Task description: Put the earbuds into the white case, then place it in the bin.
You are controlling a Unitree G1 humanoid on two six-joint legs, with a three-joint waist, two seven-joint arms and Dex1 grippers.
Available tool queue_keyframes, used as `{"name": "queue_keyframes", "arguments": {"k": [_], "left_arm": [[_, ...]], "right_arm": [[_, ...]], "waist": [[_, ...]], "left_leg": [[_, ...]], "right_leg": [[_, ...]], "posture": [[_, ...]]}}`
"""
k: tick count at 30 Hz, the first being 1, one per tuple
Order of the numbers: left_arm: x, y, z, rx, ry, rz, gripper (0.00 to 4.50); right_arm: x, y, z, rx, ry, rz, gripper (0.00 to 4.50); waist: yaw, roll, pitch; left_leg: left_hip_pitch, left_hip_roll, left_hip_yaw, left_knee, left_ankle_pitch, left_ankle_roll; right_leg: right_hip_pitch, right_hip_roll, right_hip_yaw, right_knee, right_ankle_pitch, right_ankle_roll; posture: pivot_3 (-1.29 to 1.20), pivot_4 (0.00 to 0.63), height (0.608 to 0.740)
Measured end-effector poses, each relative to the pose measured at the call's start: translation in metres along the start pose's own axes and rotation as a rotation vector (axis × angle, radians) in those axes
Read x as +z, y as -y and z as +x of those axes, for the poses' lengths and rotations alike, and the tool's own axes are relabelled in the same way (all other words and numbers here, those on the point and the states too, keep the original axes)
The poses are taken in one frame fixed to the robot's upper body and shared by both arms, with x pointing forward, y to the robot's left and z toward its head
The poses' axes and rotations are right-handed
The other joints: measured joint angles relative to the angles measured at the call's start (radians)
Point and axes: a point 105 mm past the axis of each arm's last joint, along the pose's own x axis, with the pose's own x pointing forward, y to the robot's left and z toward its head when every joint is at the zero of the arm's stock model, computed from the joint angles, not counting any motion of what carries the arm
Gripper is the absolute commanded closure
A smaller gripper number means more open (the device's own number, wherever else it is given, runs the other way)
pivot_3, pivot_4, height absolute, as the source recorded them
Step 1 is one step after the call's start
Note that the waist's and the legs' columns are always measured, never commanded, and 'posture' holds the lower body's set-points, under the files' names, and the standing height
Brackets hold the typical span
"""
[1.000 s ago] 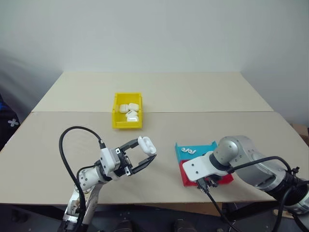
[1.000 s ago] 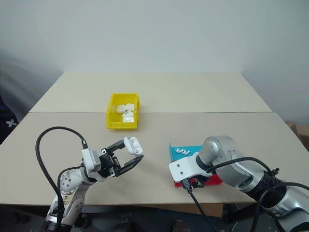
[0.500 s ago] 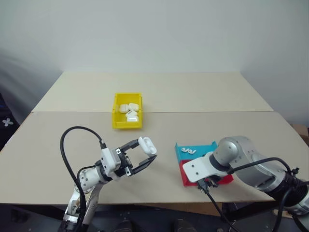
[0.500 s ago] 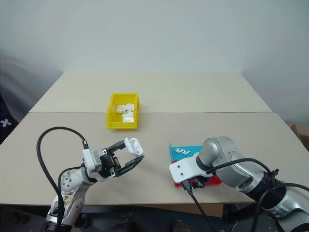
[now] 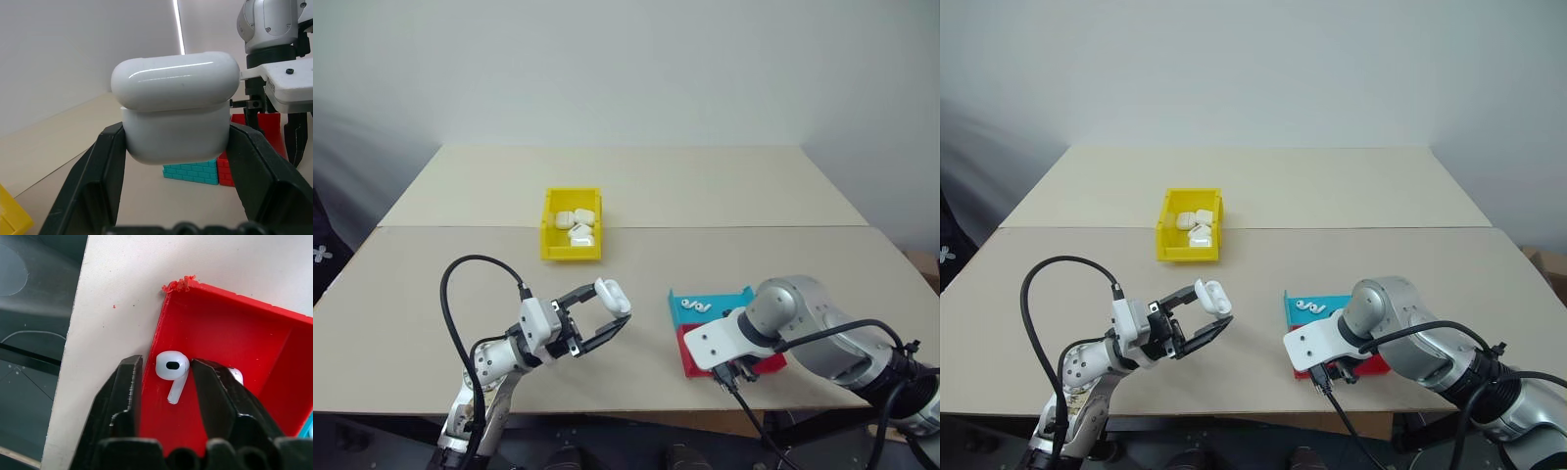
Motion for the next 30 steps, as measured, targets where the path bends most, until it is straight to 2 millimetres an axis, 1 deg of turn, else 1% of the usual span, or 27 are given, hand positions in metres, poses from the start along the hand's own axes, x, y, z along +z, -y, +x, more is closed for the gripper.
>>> {"name": "queue_keyframes", "arguments": {"k": [1,5,10,14,16,19,21,24,27,29,30], "left_arm": [[0.0,0.0,0.0,-0.001,-0.002,0.001,1.73],[-0.003,0.0,-0.003,-0.02,-0.041,0.001,1.73],[0.001,0.001,-0.002,-0.026,-0.035,-0.006,1.73],[0.001,0.002,-0.001,-0.025,-0.03,-0.008,1.73],[0.003,0.001,0.0,-0.021,-0.013,-0.013,1.73],[0.006,0.001,0.003,-0.018,0.01,-0.018,1.73],[0.012,0.0,0.007,-0.015,0.045,-0.021,1.73],[0.031,-0.001,0.016,-0.013,0.132,-0.03,1.73],[0.046,0.001,0.022,-0.035,0.19,-0.039,1.73],[0.05,0.003,0.025,-0.059,0.209,-0.055,1.73],[0.053,0.005,0.027,-0.073,0.223,-0.071,1.73]], "right_arm": [[0.0,0.0,0.0,0.0,0.0,0.0,3.73],[0.0,-0.001,0.0,-0.001,0.001,0.003,3.73],[0.0,-0.001,-0.002,-0.004,0.003,-0.002,3.73],[0.004,-0.003,-0.011,-0.023,0.024,-0.015,3.73],[0.009,-0.004,-0.017,-0.03,0.078,0.01,3.73],[0.016,0.001,-0.037,-0.076,0.186,0.07,3.73],[0.018,0.013,-0.059,-0.174,0.282,0.123,3.73],[0.019,0.04,-0.099,-0.4,0.468,0.197,3.73],[0.026,0.059,-0.14,-0.621,0.665,0.181,3.73],[0.038,0.065,-0.159,-0.732,0.819,0.134,3.73],[0.045,0.065,-0.167,-0.772,0.907,0.092,3.73]], "waist": [[0.0,0.0,0.0],[0.0,0.0,0.0],[0.0,0.0,0.0],[0.001,0.0,0.0],[0.001,0.0,0.0],[0.001,0.0,0.0],[0.001,0.0,0.0],[0.0,-0.001,0.001],[0.0,-0.001,0.001],[-0.002,-0.001,0.001],[-0.002,-0.001,0.001]], "left_leg": [[0.0,0.0,0.0,0.0,0.0,0.0],[0.0,0.0,0.0,0.0,0.0,0.0],[0.0,0.0,0.0,0.0,0.0,0.0],[0.0,0.0,0.0,0.0,0.0,0.0],[0.0,0.0,0.0,0.0,0.0,0.0],[0.0,0.0,0.0,0.0,0.0,0.0],[0.0,0.0,0.0,0.0,0.0,0.0],[0.0,0.0,0.0,0.0,0.0,0.0],[0.0,0.0,-0.001,-0.001,0.0,0.0],[0.0,0.0,-0.001,-0.002,0.0,0.0],[0.0,0.0,-0.001,-0.002,0.0,0.0]], "right_leg": [[0.0,0.0,0.0,0.0,0.0,0.0],[0.0,0.0,0.0,0.0,0.0,0.0],[0.0,0.0,0.0,0.0,-0.001,-0.001],[0.0,0.0,0.0,0.0,-0.001,0.0],[0.0,0.0,0.0,0.0,-0.001,-0.001],[0.0,0.0,0.0,0.0,0.0,0.0],[0.0,0.0,0.0,0.0,0.0,0.0],[0.001,0.0,0.0,0.0,0.002,0.0],[0.001,0.001,0.0,0.0,0.002,-0.001],[0.001,0.001,0.0,0.0,0.002,-0.001],[0.001,0.001,0.0,0.0,0.002,-0.001]], "posture": [[0.0,0.15,0.74],[0.0,0.15,0.74],[0.0,0.15,0.74],[0.0,0.15,0.74],[0.0,0.15,0.74],[0.0,0.15,0.74],[0.0,0.15,0.74],[0.0,0.15,0.74],[0.0,0.15,0.74],[0.0,0.15,0.74],[0.0,0.15,0.74]]}}
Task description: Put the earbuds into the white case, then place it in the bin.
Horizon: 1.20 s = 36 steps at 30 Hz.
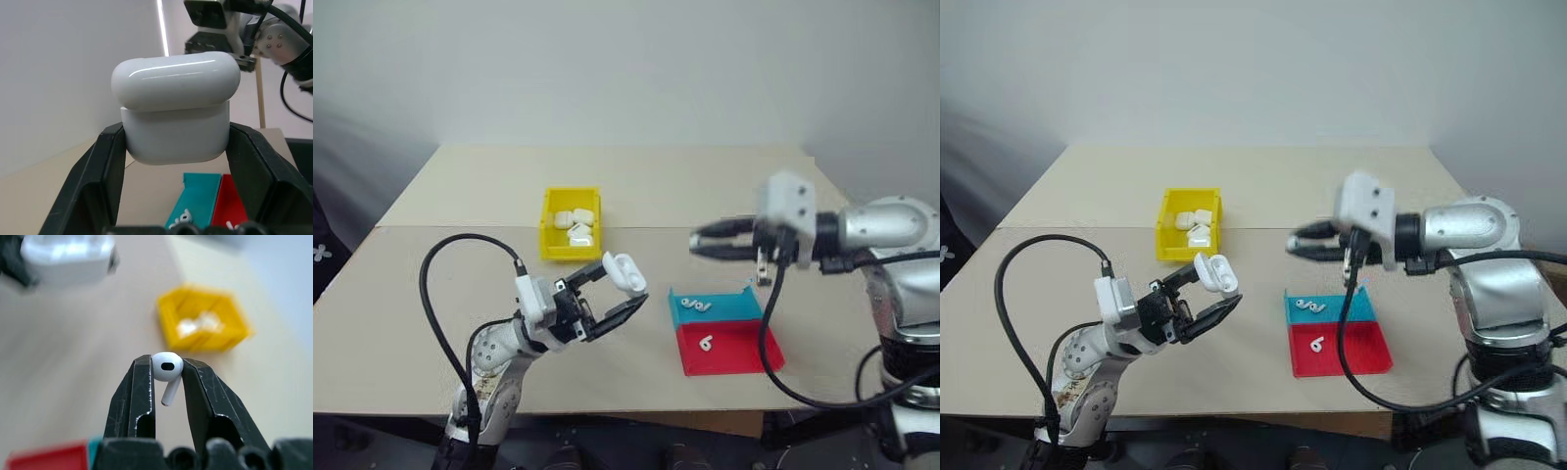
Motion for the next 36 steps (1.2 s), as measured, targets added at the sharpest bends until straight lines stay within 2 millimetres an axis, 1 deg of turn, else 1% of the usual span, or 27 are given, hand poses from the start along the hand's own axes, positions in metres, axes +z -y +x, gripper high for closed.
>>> {"name": "queue_keyframes", "arguments": {"k": [2,5,8,10,12,14,17,19,27,30,36], "left_arm": [[0.002,0.003,0.004,-0.02,0.012,-0.03,1.73],[0.005,0.004,0.01,-0.058,0.027,-0.052,1.73],[0.005,0.007,0.011,-0.085,0.03,-0.06,1.73],[0.006,0.009,0.014,-0.113,0.057,-0.061,1.73],[0.007,0.011,0.016,-0.138,0.075,-0.063,1.73],[0.01,0.013,0.017,-0.15,0.102,-0.074,1.73],[0.011,0.013,0.017,-0.162,0.12,-0.073,1.73],[0.011,0.014,0.015,-0.173,0.106,-0.069,1.73],[0.011,0.015,0.014,-0.187,0.11,-0.07,1.73],[0.012,0.015,0.015,-0.189,0.111,-0.07,1.73],[0.012,0.016,0.015,-0.199,0.116,-0.066,1.73]], "right_arm": [[0.014,0.001,0.0,-0.025,0.139,-0.003,3.73],[0.029,0.001,-0.003,-0.043,0.286,0.022,3.73],[0.039,0.002,-0.007,-0.056,0.398,0.055,3.73],[0.048,0.001,-0.005,-0.057,0.533,0.115,3.73],[0.053,-0.004,-0.001,-0.027,0.596,0.149,3.73],[0.052,-0.014,0.002,0.015,0.603,0.151,3.73],[0.039,-0.033,0.014,0.096,0.59,0.194,3.73],[0.037,-0.039,0.018,0.129,0.588,0.187,3.73],[0.032,-0.047,0.021,0.191,0.577,0.144,3.73],[0.025,-0.053,0.024,0.214,0.55,0.145,3.73],[0.021,-0.053,0.025,0.216,0.515,0.123,3.73]], "waist": [[0.001,0.0,0.0],[0.004,0.0,0.0],[0.002,0.0,0.0],[-0.003,0.0,0.0],[-0.002,0.0,0.0],[-0.001,0.0,0.0],[0.0,0.0,0.0],[0.0,0.001,0.0],[0.0,0.001,0.0],[0.0,0.0,0.0],[0.0,0.0,0.0]], "left_leg": [[0.0,0.0,0.0,0.0,0.0,0.0],[0.0,0.0,0.0,0.001,0.0,0.0],[0.0,0.0,0.0,0.0,0.0,0.0],[0.0,0.0,0.0,0.0,0.0,0.0],[0.0,0.0,-0.001,0.0,0.0,0.0],[0.0,0.0,-0.001,0.0,0.0,0.0],[0.0,0.0,0.0,0.0,0.0,0.0],[0.0,0.0,-0.001,0.0,0.0,0.0],[0.0,0.0,-0.001,0.0,0.0,0.0],[0.0,0.0,0.0,0.0,0.0,0.0],[0.0,0.0,-0.001,0.0,0.0,0.0]], "right_leg": [[0.0,0.0,0.0,0.0,0.0,0.0],[0.001,0.0,0.0,0.0,0.0,0.001],[0.0,0.0,0.0,0.0,0.001,0.0],[0.0,0.001,0.0,0.0,0.002,-0.002],[0.0,0.001,0.0,0.0,0.002,-0.002],[0.001,0.001,0.0,0.0,0.002,-0.002],[0.0,0.0,0.0,0.0,0.002,-0.002],[0.0,0.001,0.0,0.0,0.001,-0.001],[0.0,0.001,0.0,0.0,0.0,0.0],[0.0,0.001,0.0,0.0,0.0,0.0],[0.0,0.001,0.0,0.0,0.0,0.0]], "posture": [[0.0,0.15,0.74],[0.0,0.15,0.74],[0.0,0.15,0.74],[0.0,0.15,0.74],[0.0,0.15,0.74],[0.0,0.15,0.74],[0.0,0.15,0.74],[0.0,0.15,0.74],[0.0,0.15,0.74],[0.0,0.15,0.74],[0.0,0.15,0.74]]}}
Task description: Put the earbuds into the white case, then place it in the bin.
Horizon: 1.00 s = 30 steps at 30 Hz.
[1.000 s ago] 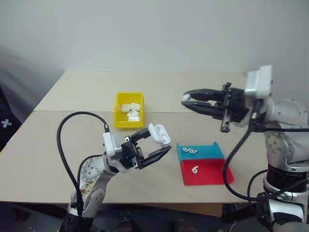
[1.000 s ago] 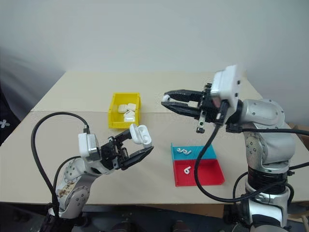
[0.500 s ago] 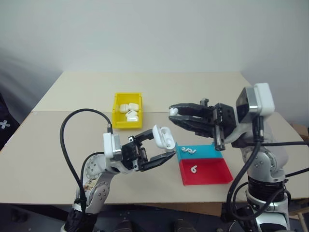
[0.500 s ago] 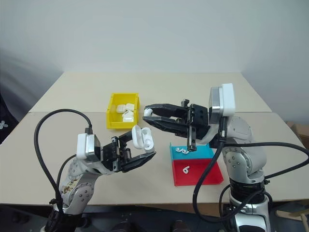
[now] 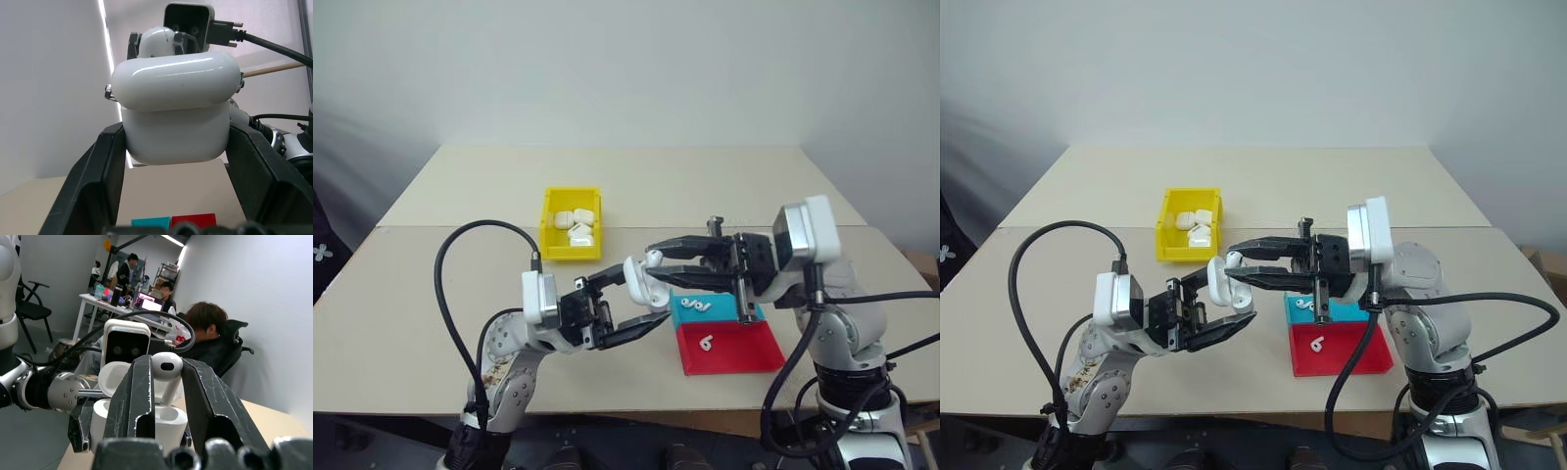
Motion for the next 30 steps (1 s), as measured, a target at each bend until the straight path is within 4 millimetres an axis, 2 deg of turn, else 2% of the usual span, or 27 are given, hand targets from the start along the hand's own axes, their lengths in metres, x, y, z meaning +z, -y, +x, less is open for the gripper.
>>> {"name": "queue_keyframes", "arguments": {"k": [30], "left_arm": [[-0.0061,-0.0007,-0.0013,0.003,-0.032,-0.002,1.73]], "right_arm": [[-0.01,0.0016,-0.0044,0.01,-0.059,-0.045,3.73]], "waist": [[0.001,0.0,0.0]], "left_leg": [[0.0,0.0,0.0,0.0,0.0,0.0]], "right_leg": [[0.0,0.0,0.0,0.0,-0.001,0.001]], "posture": [[0.0,0.15,0.74]]}}
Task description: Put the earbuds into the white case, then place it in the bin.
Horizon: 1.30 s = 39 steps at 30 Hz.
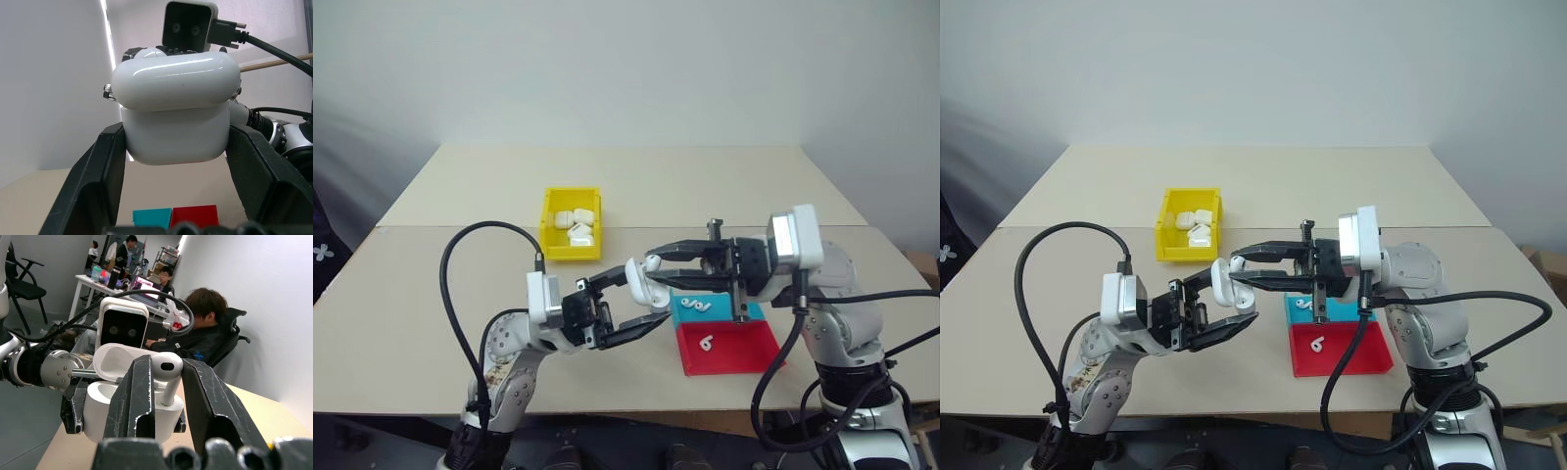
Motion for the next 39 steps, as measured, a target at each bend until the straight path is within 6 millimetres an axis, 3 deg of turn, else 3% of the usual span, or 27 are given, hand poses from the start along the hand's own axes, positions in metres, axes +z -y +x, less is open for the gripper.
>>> {"name": "queue_keyframes", "arguments": {"k": [5,6,12,17,22,25,28,33,39], "left_arm": [[-0.002,0.001,0.0,-0.004,-0.012,0.003,1.73],[-0.002,0.001,0.0,-0.005,-0.013,0.004,1.73],[-0.004,0.003,0.0,-0.02,-0.023,-0.003,1.73],[-0.007,0.002,-0.001,-0.016,-0.034,-0.009,1.73],[-0.006,-0.003,-0.011,0.017,-0.063,0.015,1.73],[-0.009,-0.005,-0.037,0.079,-0.144,0.026,1.73],[-0.008,-0.008,-0.056,0.144,-0.191,0.053,1.73],[-0.023,0.001,-0.086,0.191,-0.304,0.043,1.73],[-0.028,0.006,-0.094,0.226,-0.335,0.044,1.73]], "right_arm": [[-0.001,-0.002,-0.002,0.011,-0.011,0.003,3.73],[-0.002,-0.002,-0.002,0.011,-0.013,0.001,3.14],[-0.005,-0.001,-0.004,-0.008,-0.055,-0.052,1.38],[-0.006,-0.002,-0.007,0.007,-0.076,-0.068,1.38],[-0.006,-0.005,-0.026,0.057,-0.158,-0.016,1.38],[-0.009,0.014,-0.049,0.017,-0.417,0.049,1.38],[-0.012,0.041,-0.059,-0.026,-0.664,0.014,1.38],[-0.047,0.04,-0.071,0.124,-0.959,0.053,1.38],[-0.095,0.039,-0.071,0.272,-1.17,0.096,1.38]], "waist": [[0.0,0.0,0.0],[0.0,0.0,0.0],[0.0,0.0,0.0],[0.0,0.0,0.0],[0.001,0.0,0.0],[-0.006,0.001,0.001],[-0.01,0.002,0.001],[-0.008,0.001,0.001],[0.0,0.001,0.001]], "left_leg": [[0.0,0.0,0.0,0.0,0.0,0.0],[0.0,0.0,0.0,0.0,0.0,0.0],[0.0,0.0,0.0,0.0,0.0,0.0],[0.0,0.0,0.0,0.0,0.0,0.0],[0.0,0.0,0.0,0.0,0.0,0.0],[0.0,0.0,0.002,-0.001,0.0,0.0],[0.001,0.001,0.002,-0.002,0.0,0.0],[-0.001,0.001,0.003,-0.003,0.0,0.0],[-0.006,0.001,0.003,-0.002,0.0,0.0]], "right_leg": [[0.0,0.0,0.0,0.0,0.0,0.0],[0.0,0.0,0.0,0.0,0.0,0.0],[0.0,0.0,0.0,0.0,0.0,0.001],[0.0,0.0,0.0,0.0,0.0,0.001],[0.0,0.0,0.0,-0.001,0.0,0.0],[-0.002,-0.001,0.001,-0.001,-0.002,-0.008],[-0.002,0.0,0.001,-0.001,-0.004,-0.007],[-0.004,-0.001,0.001,-0.003,-0.004,-0.007],[-0.009,-0.001,0.001,-0.002,-0.001,-0.012]], "posture": [[0.0,0.15,0.74],[0.0,0.15,0.74],[0.0,0.15,0.74],[0.0,0.15,0.74],[0.0,0.15,0.74],[0.0,0.15,0.74],[0.0,0.15,0.74],[0.0,0.15,0.74],[0.0,0.15,0.74]]}}
